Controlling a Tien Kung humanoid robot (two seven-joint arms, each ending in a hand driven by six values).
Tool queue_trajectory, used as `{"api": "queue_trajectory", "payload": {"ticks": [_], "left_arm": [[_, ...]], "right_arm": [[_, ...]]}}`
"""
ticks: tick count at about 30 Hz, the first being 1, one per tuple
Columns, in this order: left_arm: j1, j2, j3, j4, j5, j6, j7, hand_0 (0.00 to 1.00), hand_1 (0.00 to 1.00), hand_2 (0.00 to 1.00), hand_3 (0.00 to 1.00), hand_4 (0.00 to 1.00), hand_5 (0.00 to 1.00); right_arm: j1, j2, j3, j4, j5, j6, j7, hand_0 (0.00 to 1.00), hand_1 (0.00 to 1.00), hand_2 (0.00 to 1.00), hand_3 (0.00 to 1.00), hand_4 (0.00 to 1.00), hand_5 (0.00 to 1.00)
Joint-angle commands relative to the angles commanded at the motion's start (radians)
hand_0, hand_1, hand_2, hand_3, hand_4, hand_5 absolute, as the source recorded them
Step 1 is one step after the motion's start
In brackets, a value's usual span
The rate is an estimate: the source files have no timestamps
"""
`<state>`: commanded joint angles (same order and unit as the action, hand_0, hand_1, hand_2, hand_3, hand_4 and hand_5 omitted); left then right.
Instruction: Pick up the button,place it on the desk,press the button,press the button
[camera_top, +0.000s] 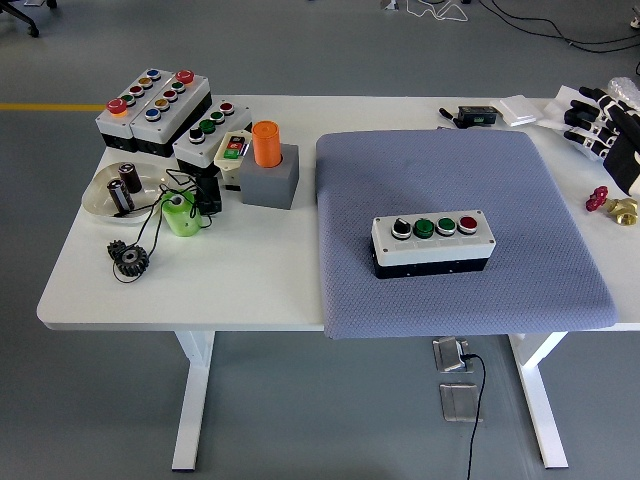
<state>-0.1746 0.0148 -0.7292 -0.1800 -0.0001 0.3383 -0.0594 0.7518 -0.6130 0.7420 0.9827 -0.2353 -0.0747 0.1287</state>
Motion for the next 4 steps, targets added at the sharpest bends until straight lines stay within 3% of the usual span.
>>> {"api": "queue_trajectory", "payload": {"ticks": [4], "left_arm": [[0.001, 0.0, -0.002, 0.0, 0.004, 0.0, 0.001, 0.655, 0.705, 0.724, 0.516, 0.325, 0.97]], "right_arm": [[-0.005, 0.0, 0.004, 0.002, -0.012, -0.002, 0.0, 0.816, 0.8, 0.833, 0.808, 0.581, 0.562]]}}
